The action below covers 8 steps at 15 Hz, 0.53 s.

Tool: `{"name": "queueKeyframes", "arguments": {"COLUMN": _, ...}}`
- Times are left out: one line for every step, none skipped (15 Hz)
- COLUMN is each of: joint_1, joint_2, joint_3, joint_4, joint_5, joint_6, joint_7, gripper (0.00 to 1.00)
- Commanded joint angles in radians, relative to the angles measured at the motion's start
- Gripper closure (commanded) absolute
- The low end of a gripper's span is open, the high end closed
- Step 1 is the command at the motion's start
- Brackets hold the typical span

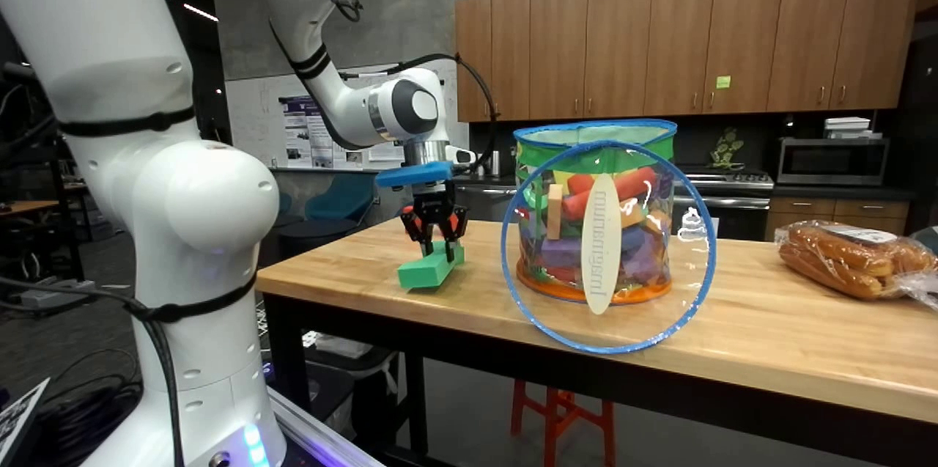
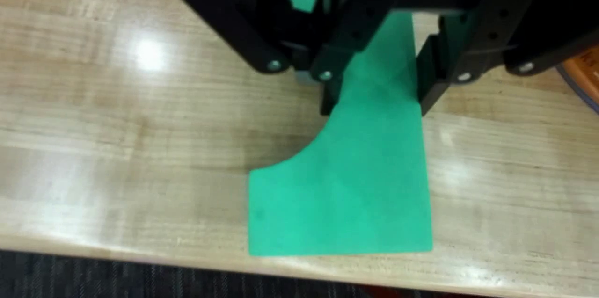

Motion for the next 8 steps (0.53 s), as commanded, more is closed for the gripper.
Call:
{"name": "queueKeyframes", "arguments": {"joint_1": -0.025, "joint_2": -0.059, "joint_3": 0.070, "joint_4": -0.007, "joint_5": -0.148, "joint_6": -0.018, "joint_7": 0.206, "gripper": 0.85}}
{"name": "queueKeyframes", "arguments": {"joint_1": -0.032, "joint_2": -0.065, "joint_3": 0.089, "joint_4": -0.005, "joint_5": -0.196, "joint_6": -0.025, "joint_7": 0.266, "gripper": 0.85}}
{"name": "queueKeyframes", "arguments": {"joint_1": -0.038, "joint_2": -0.069, "joint_3": 0.107, "joint_4": -0.004, "joint_5": -0.239, "joint_6": -0.032, "joint_7": 0.322, "gripper": 0.85}}
{"name": "queueKeyframes", "arguments": {"joint_1": -0.044, "joint_2": -0.071, "joint_3": 0.125, "joint_4": -0.002, "joint_5": -0.283, "joint_6": -0.041, "joint_7": 0.382, "gripper": 0.85}}
{"name": "queueKeyframes", "arguments": {"joint_1": -0.053, "joint_2": -0.070, "joint_3": 0.145, "joint_4": -0.001, "joint_5": -0.335, "joint_6": -0.049, "joint_7": 0.445, "gripper": 0.85}}
{"name": "queueKeyframes", "arguments": {"joint_1": -0.057, "joint_2": -0.067, "joint_3": 0.159, "joint_4": 0.001, "joint_5": -0.374, "joint_6": -0.063, "joint_7": 0.497, "gripper": 0.85}}
{"name": "queueKeyframes", "arguments": {"joint_1": -0.062, "joint_2": -0.064, "joint_3": 0.174, "joint_4": 0.002, "joint_5": -0.422, "joint_6": -0.078, "joint_7": 0.552, "gripper": 0.85}}
{"name": "queueKeyframes", "arguments": {"joint_1": -0.061, "joint_2": -0.058, "joint_3": 0.184, "joint_4": 0.004, "joint_5": -0.463, "joint_6": -0.096, "joint_7": 0.603, "gripper": 0.85}}
